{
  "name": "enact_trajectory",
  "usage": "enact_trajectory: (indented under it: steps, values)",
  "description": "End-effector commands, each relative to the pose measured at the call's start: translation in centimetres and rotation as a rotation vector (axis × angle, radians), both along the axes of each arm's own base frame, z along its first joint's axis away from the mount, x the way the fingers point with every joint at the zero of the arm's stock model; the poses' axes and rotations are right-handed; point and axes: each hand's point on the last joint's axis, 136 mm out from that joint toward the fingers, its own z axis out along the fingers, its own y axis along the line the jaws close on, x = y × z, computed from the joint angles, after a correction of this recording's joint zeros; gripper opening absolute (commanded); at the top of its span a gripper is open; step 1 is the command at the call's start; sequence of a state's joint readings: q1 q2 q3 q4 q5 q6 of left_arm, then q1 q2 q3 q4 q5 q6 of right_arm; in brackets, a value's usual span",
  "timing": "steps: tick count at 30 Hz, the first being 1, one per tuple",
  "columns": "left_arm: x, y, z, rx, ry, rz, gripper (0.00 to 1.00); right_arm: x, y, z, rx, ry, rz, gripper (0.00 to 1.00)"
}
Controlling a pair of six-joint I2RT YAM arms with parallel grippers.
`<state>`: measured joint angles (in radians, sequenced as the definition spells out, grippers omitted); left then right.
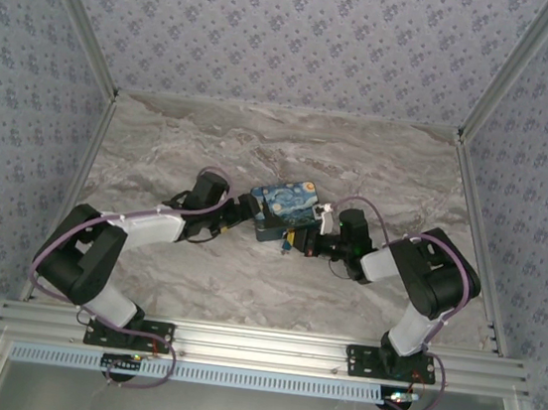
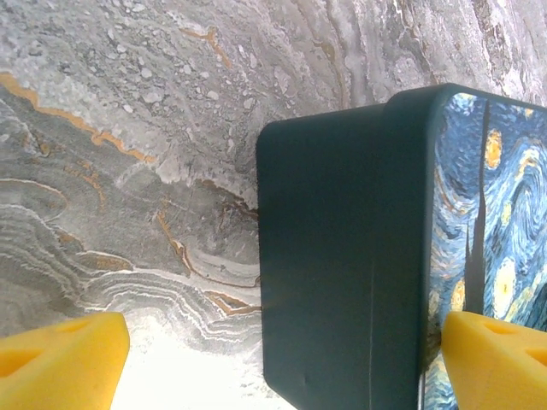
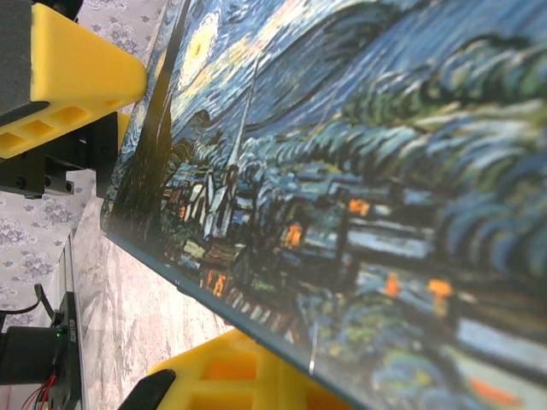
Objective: Unlock the padlock with the key
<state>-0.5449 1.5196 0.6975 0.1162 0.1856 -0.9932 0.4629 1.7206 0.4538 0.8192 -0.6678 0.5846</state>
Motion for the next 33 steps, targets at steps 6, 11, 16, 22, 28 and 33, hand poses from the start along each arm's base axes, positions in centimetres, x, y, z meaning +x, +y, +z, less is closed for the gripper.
enact_trajectory:
  steps: [6, 11, 16, 22, 28, 33]
  values:
    - [-1.9, 1.8, -1.6, 0.051, 0.059, 0.030, 0.93, 0.6, -1.0, -0.2, 0.005, 0.013, -0.087, 0.05]
    - [-2.1, 2.0, -1.9, 0.052, 0.066, 0.034, 0.93, 0.8, -1.6, 0.0, 0.022, 0.027, -0.126, 0.04]
    - [-2.2, 1.8, -1.9, 0.046, 0.065, 0.030, 0.93, 1.2, -1.8, 0.6, 0.045, 0.031, -0.154, 0.04]
    - [-2.4, 1.5, -1.9, 0.041, 0.064, 0.027, 0.93, 1.6, -2.2, 1.6, 0.080, 0.028, -0.206, 0.04]
    - [-2.6, 1.5, -2.0, 0.040, 0.064, 0.030, 0.93, 2.2, -2.7, 2.8, 0.118, 0.028, -0.264, 0.04]
    - [-2.5, 1.5, -1.8, 0.036, 0.060, 0.033, 0.93, 2.4, -3.4, 2.9, 0.115, 0.032, -0.312, 0.04]
